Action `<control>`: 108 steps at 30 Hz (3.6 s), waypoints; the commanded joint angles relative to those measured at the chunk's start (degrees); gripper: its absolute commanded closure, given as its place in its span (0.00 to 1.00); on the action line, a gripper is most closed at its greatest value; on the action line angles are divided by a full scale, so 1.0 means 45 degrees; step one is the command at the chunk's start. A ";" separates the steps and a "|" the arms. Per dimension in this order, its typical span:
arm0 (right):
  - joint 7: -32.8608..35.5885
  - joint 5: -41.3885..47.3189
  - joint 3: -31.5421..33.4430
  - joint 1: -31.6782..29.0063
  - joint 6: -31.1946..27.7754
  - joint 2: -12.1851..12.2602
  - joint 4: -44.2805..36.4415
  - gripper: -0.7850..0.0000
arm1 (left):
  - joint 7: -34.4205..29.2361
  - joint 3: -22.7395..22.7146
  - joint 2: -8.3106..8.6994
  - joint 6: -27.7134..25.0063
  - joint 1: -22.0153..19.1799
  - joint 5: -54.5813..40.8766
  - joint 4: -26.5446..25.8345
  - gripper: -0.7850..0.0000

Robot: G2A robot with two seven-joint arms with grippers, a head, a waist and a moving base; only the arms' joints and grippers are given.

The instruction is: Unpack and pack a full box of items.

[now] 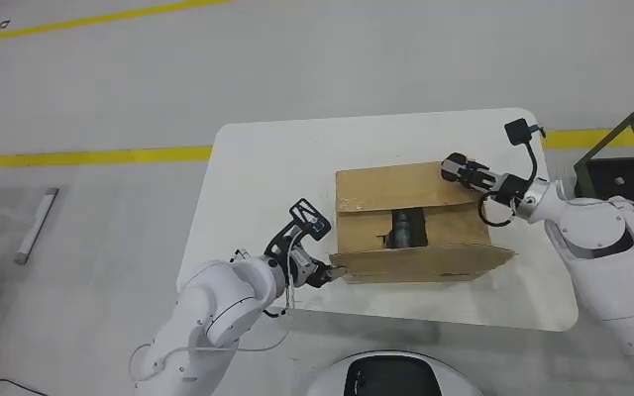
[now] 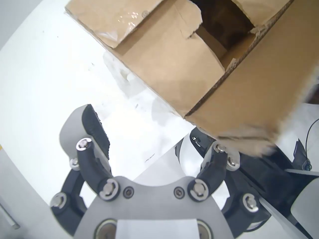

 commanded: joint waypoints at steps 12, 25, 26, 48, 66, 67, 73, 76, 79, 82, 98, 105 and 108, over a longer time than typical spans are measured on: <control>-0.2013 -0.2249 -0.0110 -0.0389 -0.0168 -0.0008 -0.1172 1.00 | 0.0576 0.1618 -0.0534 0.2155 -0.1853 0.1109 0.2185 0.00; -0.3900 -0.6555 -0.1662 -0.1198 0.0199 -0.0181 -0.1921 1.00 | 0.0512 0.1743 -0.0707 0.2594 -0.1960 0.1337 0.2774 0.00; -0.3952 -0.6784 -0.1788 -0.1237 0.0220 -0.0197 -0.1894 1.00 | 0.0511 0.1726 -0.0713 0.2578 -0.1959 0.1342 0.2783 0.00; -0.4893 -0.7755 -0.2327 -0.1313 0.0182 -0.0448 -0.1664 1.00 | -0.0071 -0.0079 -0.0433 0.2771 -0.0373 0.2407 0.1907 0.00; -0.4211 -0.7731 -0.1947 -0.1694 -0.0159 -0.0449 -0.1986 1.00 | 0.0767 -0.0068 -0.0387 0.2670 0.0296 0.3393 0.2405 0.00; -0.4190 -0.7731 -0.1949 -0.1705 -0.0168 -0.0453 -0.1989 1.00 | 0.0929 0.0068 -0.0397 0.2660 0.0345 0.3746 0.2549 0.00; -0.4050 -0.7716 -0.1906 -0.1717 -0.0202 -0.0472 -0.1982 1.00 | 0.2092 0.1163 -0.0595 0.2744 0.0290 0.5142 0.3535 0.00; -0.4007 -0.7727 -0.1887 -0.1722 -0.0189 -0.0482 -0.2002 1.00 | 0.2731 0.1532 -0.0743 0.2819 0.0071 0.5129 0.3843 0.00; -0.3974 -0.7750 -0.1895 -0.1729 -0.0200 -0.0495 -0.2012 1.00 | 0.3340 0.1869 -0.0868 0.2807 -0.0173 0.5438 0.4200 0.00; -0.3975 -0.7788 -0.1947 -0.1725 -0.0195 -0.0517 -0.2008 1.00 | 0.3941 0.2121 -0.0995 0.2868 -0.0367 0.5589 0.4537 0.00; -0.3964 -0.7910 -0.2165 -0.1564 -0.0125 -0.0639 -0.1836 1.00 | 0.5741 0.1551 -0.1343 0.4032 -0.0184 0.5153 0.4409 0.00; -0.3961 -0.7874 -0.2229 -0.1437 -0.0119 -0.0694 -0.1701 1.00 | 0.6418 0.1040 -0.1416 0.4329 0.0151 0.4731 0.3997 0.00; -0.3973 -0.7829 -0.2246 -0.1382 -0.0106 -0.0718 -0.1621 1.00 | 0.6516 0.0803 -0.1447 0.4293 0.0247 0.4333 0.3776 0.00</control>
